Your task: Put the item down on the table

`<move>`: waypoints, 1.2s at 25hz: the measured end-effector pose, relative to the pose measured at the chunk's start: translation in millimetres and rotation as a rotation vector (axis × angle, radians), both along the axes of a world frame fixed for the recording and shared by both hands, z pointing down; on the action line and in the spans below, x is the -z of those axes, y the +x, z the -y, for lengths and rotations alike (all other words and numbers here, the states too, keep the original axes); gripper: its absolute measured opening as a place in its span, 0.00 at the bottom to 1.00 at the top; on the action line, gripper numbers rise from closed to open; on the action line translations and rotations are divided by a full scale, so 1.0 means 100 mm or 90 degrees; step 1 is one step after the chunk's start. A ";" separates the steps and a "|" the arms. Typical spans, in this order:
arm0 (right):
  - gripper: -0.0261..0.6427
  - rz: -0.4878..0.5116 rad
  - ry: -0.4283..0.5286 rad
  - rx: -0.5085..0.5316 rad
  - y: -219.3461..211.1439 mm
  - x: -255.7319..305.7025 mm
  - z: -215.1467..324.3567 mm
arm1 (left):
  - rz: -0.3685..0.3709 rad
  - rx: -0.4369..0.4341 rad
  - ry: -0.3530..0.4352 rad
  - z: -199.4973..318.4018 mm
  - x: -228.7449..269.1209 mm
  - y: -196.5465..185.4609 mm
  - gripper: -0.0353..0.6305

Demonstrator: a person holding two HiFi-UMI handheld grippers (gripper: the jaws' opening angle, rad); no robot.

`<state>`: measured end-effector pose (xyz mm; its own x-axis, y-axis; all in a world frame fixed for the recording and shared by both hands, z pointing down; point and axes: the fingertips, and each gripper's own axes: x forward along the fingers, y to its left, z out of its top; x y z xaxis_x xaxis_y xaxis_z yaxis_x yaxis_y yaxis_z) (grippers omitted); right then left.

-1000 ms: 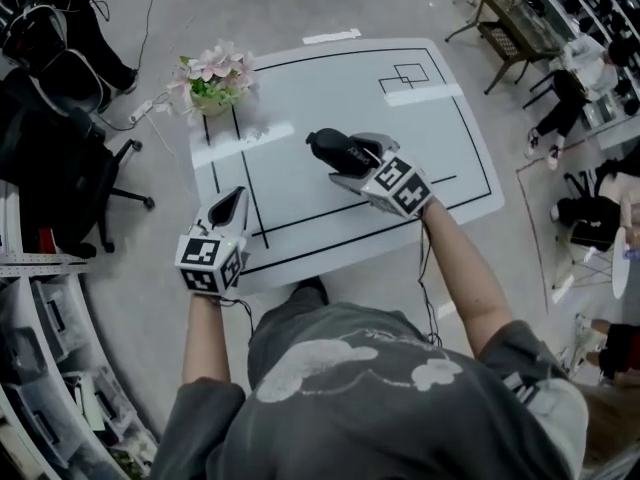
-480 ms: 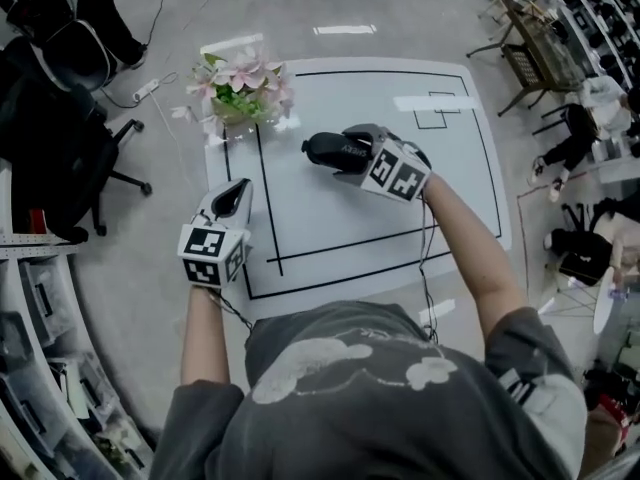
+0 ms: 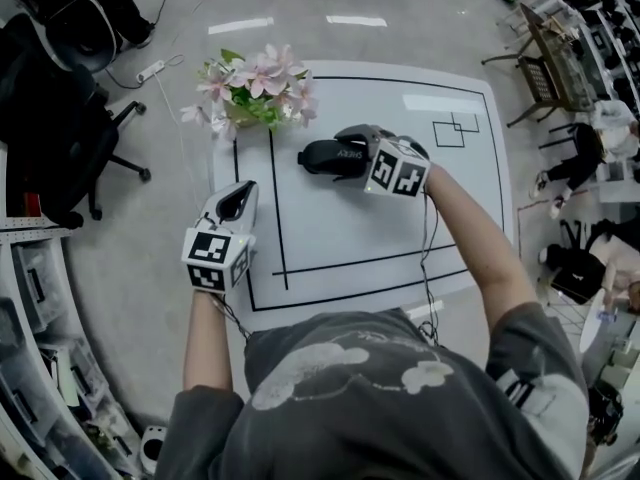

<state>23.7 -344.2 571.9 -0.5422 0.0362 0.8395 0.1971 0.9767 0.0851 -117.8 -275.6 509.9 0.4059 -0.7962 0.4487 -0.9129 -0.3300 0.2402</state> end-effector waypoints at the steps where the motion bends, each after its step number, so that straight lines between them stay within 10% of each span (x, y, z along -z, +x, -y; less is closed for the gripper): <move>1: 0.57 -0.004 0.003 0.008 -0.01 -0.02 0.01 | -0.002 0.002 -0.002 0.01 -0.01 -0.01 0.06; 17: 0.59 -0.012 0.078 0.053 -0.07 -0.08 0.01 | -0.003 0.004 -0.016 -0.06 -0.06 0.04 0.06; 30: 0.59 0.084 0.082 -0.064 0.14 0.36 0.00 | 0.024 -0.016 0.005 -0.25 0.18 0.27 0.06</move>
<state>37.8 -344.5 535.9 -0.6427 -0.1265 0.7556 0.0781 0.9703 0.2289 -90.4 -250.7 491.9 0.4091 -0.7890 0.4583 -0.9125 -0.3549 0.2036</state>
